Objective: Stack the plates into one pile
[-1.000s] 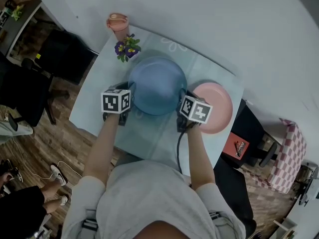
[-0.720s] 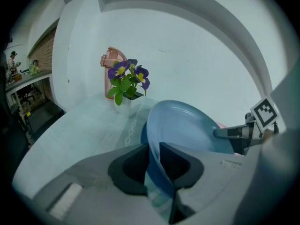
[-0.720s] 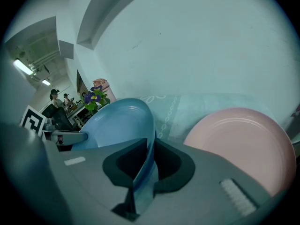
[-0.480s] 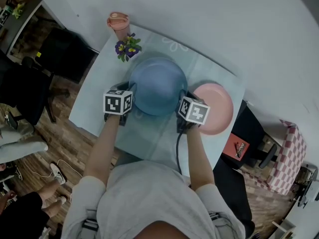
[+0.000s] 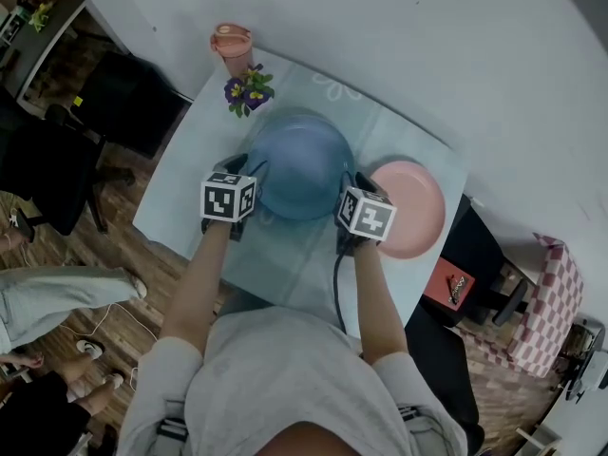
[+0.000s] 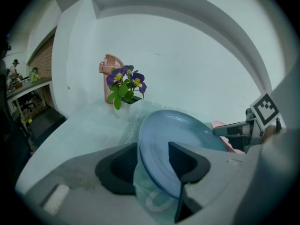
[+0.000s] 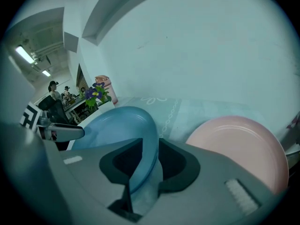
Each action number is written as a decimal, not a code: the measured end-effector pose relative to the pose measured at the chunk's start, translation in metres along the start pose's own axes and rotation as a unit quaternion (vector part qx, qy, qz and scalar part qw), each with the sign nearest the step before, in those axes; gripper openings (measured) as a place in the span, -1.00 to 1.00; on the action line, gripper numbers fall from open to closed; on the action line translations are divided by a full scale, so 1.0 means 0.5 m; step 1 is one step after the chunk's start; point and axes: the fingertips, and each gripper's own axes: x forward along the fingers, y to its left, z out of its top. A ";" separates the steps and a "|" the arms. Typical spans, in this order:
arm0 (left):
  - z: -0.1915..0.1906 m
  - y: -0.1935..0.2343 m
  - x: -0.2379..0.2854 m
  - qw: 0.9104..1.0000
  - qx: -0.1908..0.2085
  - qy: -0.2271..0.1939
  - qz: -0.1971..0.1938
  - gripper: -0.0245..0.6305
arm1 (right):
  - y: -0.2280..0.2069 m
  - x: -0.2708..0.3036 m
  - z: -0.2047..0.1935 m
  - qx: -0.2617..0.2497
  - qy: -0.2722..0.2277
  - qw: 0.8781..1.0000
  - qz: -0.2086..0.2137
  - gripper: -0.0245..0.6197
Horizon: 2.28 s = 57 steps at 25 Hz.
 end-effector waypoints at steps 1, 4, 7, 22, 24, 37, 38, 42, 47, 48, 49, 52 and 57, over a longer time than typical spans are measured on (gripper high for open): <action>0.004 0.002 -0.006 1.000 0.001 -0.007 0.002 -0.29 | 0.004 -0.003 0.004 -0.003 -0.005 1.000 0.003 -0.58; 0.025 0.002 -0.027 0.999 0.015 -0.035 0.009 -0.29 | 0.017 -0.015 0.019 0.002 -0.028 1.000 0.014 -0.64; 0.056 -0.012 -0.055 0.996 0.049 -0.071 0.013 -0.57 | 0.032 -0.042 0.042 0.017 -0.068 0.997 0.028 -0.92; 0.216 -0.178 -0.236 0.954 0.147 -0.244 -0.088 -0.91 | 0.067 -0.286 0.140 0.005 -0.266 0.964 0.011 -0.92; 0.238 -0.209 -0.265 0.943 0.163 -0.268 -0.107 -0.91 | 0.069 -0.325 0.148 -0.003 -0.290 0.957 0.000 -0.92; 0.315 -0.331 -0.390 0.885 0.226 -0.351 -0.207 -0.91 | 0.075 -0.535 0.152 -0.024 -0.398 0.912 -0.098 -0.92; 0.315 -0.336 -0.394 0.883 0.226 -0.352 -0.214 -0.91 | 0.075 -0.547 0.147 -0.022 -0.402 0.909 -0.106 -0.92; 0.316 -0.354 -0.410 0.874 0.228 -0.354 -0.242 -0.91 | 0.072 -0.597 0.127 -0.016 -0.416 0.898 -0.141 -0.92; 0.309 -0.382 -0.427 0.861 0.235 -0.351 -0.285 -0.91 | 0.059 -0.664 0.092 -0.003 -0.430 0.881 -0.196 -0.92; 0.306 -0.387 -0.428 0.858 0.235 -0.348 -0.295 -0.91 | 0.056 -0.675 0.084 0.000 -0.430 0.879 -0.208 -0.92; 0.303 -0.391 -0.429 0.856 0.235 -0.346 -0.304 -0.91 | 0.053 -0.686 0.074 0.003 -0.430 0.876 -0.219 -0.92; 0.294 -0.406 -0.431 0.851 0.230 -0.340 -0.329 -0.91 | 0.045 -0.718 0.039 0.017 -0.426 0.869 -0.250 -0.92; 0.273 -0.436 -0.422 0.848 0.223 -0.324 -0.357 -0.91 | 0.027 -0.765 -0.013 0.040 -0.421 0.860 -0.287 -0.92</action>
